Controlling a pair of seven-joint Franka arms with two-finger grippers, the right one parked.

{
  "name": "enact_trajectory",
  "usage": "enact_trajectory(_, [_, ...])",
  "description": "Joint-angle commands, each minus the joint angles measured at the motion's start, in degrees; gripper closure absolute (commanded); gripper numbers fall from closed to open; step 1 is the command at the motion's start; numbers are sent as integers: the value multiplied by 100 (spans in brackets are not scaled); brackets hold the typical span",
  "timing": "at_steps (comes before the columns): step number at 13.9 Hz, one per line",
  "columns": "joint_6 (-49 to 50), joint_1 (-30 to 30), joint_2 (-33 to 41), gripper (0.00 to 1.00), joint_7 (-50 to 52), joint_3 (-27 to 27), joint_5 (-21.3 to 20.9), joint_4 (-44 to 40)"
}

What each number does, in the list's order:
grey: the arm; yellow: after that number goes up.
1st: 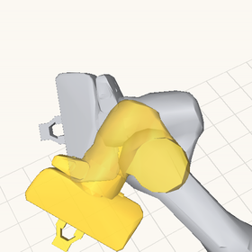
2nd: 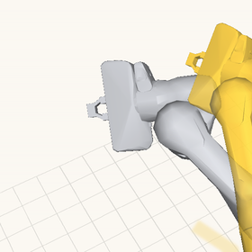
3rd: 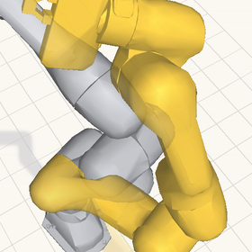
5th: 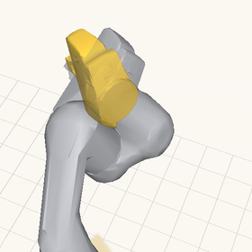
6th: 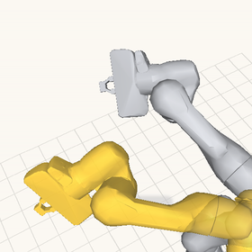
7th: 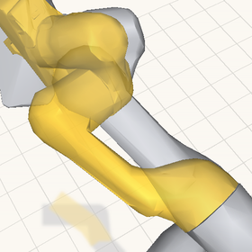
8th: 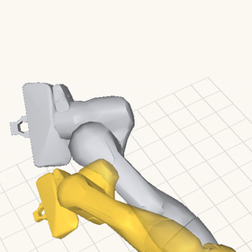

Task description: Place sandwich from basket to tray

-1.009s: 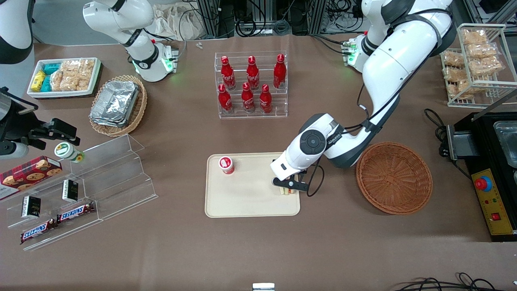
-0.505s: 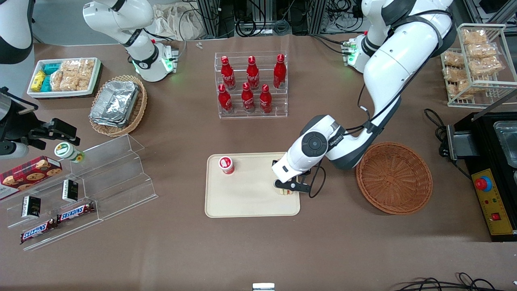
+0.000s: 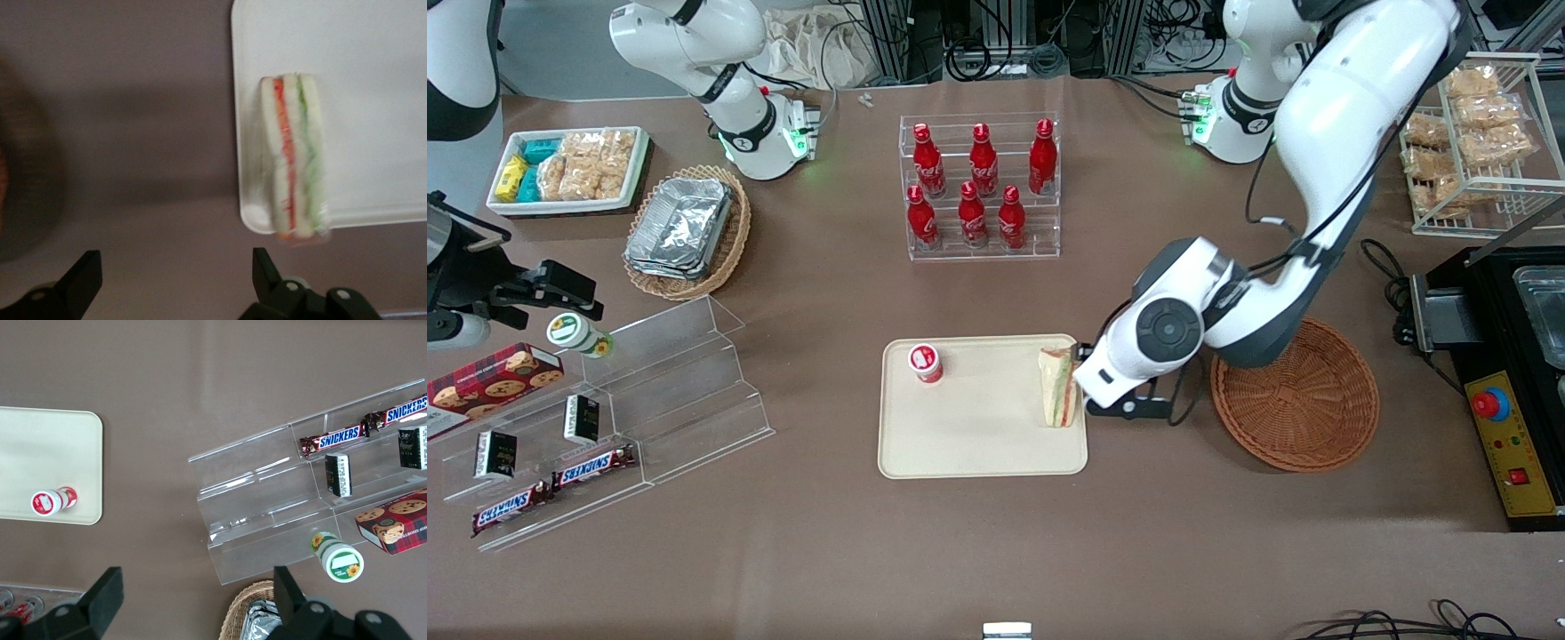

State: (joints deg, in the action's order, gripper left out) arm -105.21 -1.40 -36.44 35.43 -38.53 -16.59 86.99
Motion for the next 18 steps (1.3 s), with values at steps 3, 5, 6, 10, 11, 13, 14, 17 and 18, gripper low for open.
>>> enact_trajectory(3, [914,-264,1050,0,-308,30,42,134])
enact_trajectory(5, [1046,-360,1296,0,-247,73,33,143])
enact_trajectory(6, [1116,-526,1315,0,-308,48,50,143])
enact_trajectory(10, [1460,-598,1412,0,-238,38,-2,134])
enact_trajectory(11, [1469,-633,1429,0,-290,56,-11,134])
enact_trajectory(13, [1530,-808,1473,0,-299,74,-11,143])
enact_trajectory(14, [1530,-887,1464,0,-308,74,-11,134])
enact_trajectory(17, [1565,-1265,1517,0,-317,39,7,38])
enact_trajectory(18, [1600,-1318,1526,0,-317,38,15,-6])
